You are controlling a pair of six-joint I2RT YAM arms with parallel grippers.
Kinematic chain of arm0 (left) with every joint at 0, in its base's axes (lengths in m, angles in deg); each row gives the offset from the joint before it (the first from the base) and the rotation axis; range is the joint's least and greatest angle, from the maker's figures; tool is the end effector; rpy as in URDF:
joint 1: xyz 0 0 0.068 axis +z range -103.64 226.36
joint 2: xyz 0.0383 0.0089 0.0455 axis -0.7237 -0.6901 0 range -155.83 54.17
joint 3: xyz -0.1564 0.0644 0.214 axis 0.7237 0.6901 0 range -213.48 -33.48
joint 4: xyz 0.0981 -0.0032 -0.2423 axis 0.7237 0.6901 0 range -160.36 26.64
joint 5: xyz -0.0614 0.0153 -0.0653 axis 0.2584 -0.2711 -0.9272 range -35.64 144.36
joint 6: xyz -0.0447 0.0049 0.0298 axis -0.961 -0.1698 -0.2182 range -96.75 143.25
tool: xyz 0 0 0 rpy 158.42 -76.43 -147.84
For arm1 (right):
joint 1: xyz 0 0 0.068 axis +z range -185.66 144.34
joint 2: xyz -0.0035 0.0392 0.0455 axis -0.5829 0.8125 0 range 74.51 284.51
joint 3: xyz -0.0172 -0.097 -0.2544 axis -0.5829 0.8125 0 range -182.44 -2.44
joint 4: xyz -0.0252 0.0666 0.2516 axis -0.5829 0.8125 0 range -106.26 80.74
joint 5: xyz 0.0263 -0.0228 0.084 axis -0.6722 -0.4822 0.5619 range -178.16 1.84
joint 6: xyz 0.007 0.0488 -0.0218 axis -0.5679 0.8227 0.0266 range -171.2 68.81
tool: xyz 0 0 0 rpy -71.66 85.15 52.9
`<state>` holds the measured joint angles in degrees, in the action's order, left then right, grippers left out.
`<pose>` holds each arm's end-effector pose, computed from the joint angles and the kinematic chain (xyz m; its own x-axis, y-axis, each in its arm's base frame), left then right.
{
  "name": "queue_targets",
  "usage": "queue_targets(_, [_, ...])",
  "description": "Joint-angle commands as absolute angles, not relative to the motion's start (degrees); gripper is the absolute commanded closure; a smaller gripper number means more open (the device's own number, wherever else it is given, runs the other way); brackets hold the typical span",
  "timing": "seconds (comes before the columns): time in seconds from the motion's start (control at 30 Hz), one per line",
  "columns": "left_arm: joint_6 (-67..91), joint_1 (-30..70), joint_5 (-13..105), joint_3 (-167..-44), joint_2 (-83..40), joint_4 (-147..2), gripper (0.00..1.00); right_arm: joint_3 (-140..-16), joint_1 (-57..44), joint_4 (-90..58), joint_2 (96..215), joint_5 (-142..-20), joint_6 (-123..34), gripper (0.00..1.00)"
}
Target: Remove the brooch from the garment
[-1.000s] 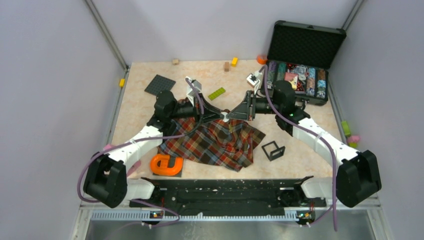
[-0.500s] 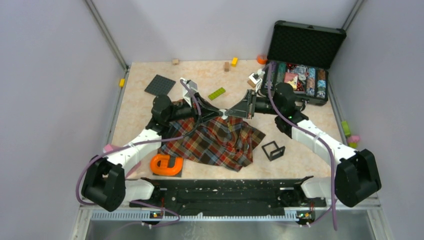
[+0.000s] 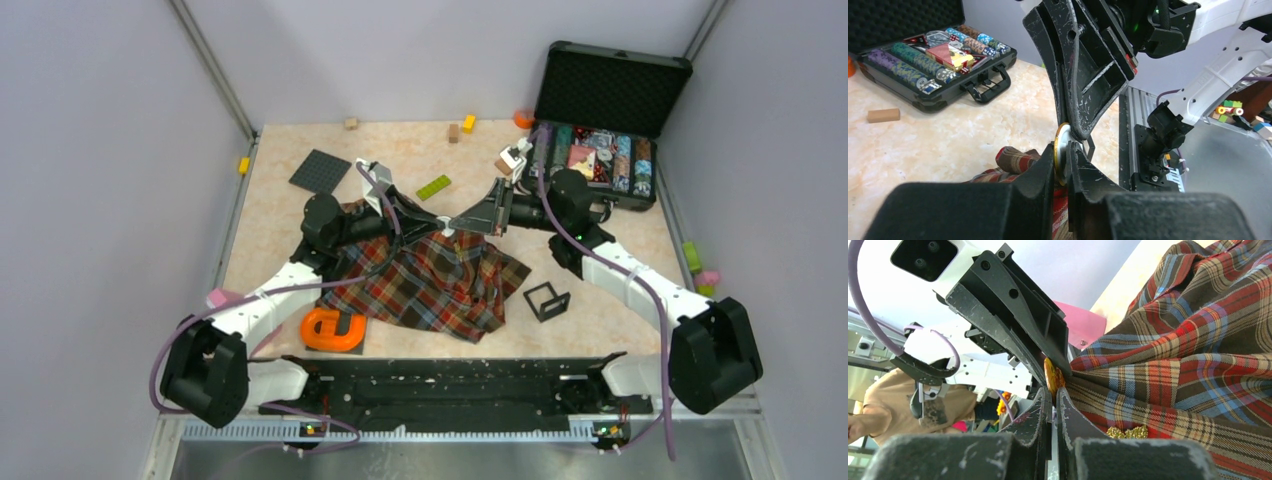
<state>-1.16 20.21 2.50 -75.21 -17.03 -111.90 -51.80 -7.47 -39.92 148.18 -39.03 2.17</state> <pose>0.2314 -0.1448 0.3152 -0.2267 -0.1729 -0.9585 0.9541 0.1581 -0.2542 0.2439 0.1613 0.3196 -0.7887 0.1731 -0.5898 -0.5742 0.1353 0.8075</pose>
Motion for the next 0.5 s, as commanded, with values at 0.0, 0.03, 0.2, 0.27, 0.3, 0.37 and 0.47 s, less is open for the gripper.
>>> queue_targets(0.0, [2.17,19.04,8.27,-74.38,-17.71,-110.64,0.82,-53.31,-2.71,-46.30,146.50,-35.22,6.78,1.00])
queue_targets(0.03, [1.55,18.91,8.29,-74.36,-17.94,-111.41,0.81,-53.43,-2.55,-45.10,146.38,-35.85,6.07,1.00])
queue_targets(0.2, [-0.71,18.62,8.48,-74.21,-18.84,-114.36,0.81,-53.29,-2.35,-44.19,146.06,-37.08,4.46,1.00])
queue_targets(0.27, [-1.24,18.64,8.07,-74.24,-18.97,-114.79,0.78,-53.44,-2.37,-43.56,145.97,-37.52,3.66,1.00])
queue_targets(0.3, [-1.58,18.62,7.78,-74.23,-18.77,-114.94,0.75,-53.87,-2.35,-41.65,145.85,-38.10,2.18,1.00])
queue_targets(0.37, [-2.64,18.60,7.56,-74.21,-18.46,-115.88,0.72,-54.68,-2.35,-37.95,145.79,-39.27,-0.55,1.00])
queue_targets(0.47, [-3.14,18.62,7.65,-74.40,-18.60,-116.05,0.72,-54.41,-2.35,-39.06,145.88,-38.75,0.09,1.00])
